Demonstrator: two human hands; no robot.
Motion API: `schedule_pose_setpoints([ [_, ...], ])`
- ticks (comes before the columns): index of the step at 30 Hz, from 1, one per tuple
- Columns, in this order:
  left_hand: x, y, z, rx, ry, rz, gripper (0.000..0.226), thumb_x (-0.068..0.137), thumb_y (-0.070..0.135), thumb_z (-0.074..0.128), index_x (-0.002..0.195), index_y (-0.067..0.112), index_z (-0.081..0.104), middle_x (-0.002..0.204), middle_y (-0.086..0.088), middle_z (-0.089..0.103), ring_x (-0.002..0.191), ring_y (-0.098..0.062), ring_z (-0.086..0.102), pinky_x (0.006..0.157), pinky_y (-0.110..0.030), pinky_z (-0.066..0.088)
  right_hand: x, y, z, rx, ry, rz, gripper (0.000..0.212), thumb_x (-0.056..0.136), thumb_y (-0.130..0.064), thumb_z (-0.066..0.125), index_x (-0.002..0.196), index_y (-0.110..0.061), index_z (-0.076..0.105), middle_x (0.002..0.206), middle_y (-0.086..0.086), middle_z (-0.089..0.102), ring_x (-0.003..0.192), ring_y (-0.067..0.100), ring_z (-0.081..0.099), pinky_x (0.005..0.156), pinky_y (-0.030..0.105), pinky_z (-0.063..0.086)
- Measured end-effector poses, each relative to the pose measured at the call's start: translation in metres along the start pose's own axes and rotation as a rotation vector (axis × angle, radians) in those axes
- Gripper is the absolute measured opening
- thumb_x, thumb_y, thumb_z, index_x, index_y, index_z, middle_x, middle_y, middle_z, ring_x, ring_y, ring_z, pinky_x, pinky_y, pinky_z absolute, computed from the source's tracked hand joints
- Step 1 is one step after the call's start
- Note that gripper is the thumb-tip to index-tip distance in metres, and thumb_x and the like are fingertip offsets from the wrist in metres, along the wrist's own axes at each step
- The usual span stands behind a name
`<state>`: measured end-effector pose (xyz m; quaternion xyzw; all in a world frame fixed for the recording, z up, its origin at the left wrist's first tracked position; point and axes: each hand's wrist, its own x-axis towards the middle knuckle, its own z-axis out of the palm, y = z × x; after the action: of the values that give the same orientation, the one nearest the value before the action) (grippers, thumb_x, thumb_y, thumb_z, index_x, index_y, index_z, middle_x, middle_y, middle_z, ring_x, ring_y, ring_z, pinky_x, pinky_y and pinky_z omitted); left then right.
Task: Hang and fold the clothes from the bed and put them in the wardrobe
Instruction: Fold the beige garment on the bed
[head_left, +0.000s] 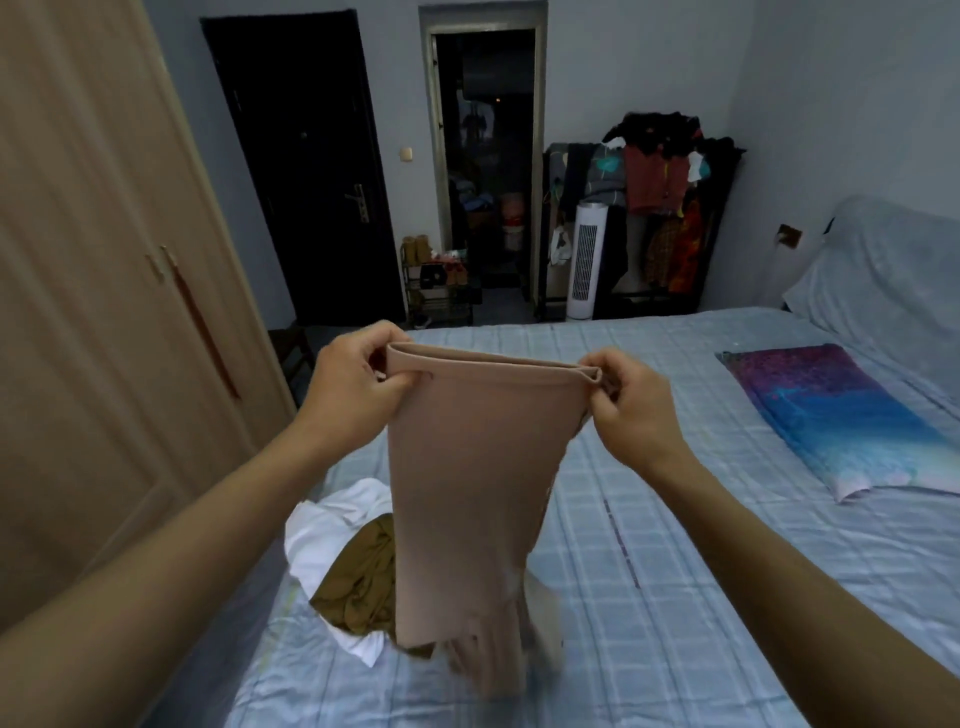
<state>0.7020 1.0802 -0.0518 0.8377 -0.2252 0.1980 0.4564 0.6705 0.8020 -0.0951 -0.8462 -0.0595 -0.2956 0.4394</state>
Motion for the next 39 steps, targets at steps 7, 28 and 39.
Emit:
schedule_pose_setpoints([
  [7,-0.015,0.066,-0.044,-0.035,0.057,0.129,0.017,0.087,0.009,0.072,0.083,0.024,0.066,0.081,-0.001,0.068,0.078,-0.019,0.066,0.061,-0.032,0.056,-0.017,-0.063,-0.033,0.121,0.217,-0.003,0.019,0.093,0.0,0.055,0.09,-0.015,0.066,0.076,0.006,0.066,0.068,0.014,0.062,0.054,0.024,0.05],
  [28,-0.127,0.139,-0.194,-0.338,0.211,0.203,0.011,0.09,0.009,0.07,0.09,0.017,0.062,0.087,-0.001,0.069,0.075,-0.006,0.066,0.061,-0.02,0.054,-0.104,-0.268,-0.05,0.332,0.308,-0.174,0.015,0.097,-0.008,0.057,0.09,-0.018,0.065,0.068,-0.01,0.061,0.058,0.006,0.049,0.048,0.02,0.037],
  [39,-0.113,0.105,-0.15,-0.458,0.045,-0.032,0.012,0.086,0.011,0.072,0.098,0.009,0.071,0.092,-0.009,0.075,0.081,-0.016,0.073,0.065,-0.024,0.06,-0.107,-0.197,-0.039,0.415,0.199,0.093,0.012,0.096,-0.009,0.06,0.099,-0.013,0.071,0.077,0.0,0.071,0.072,0.01,0.063,0.066,0.031,0.052],
])
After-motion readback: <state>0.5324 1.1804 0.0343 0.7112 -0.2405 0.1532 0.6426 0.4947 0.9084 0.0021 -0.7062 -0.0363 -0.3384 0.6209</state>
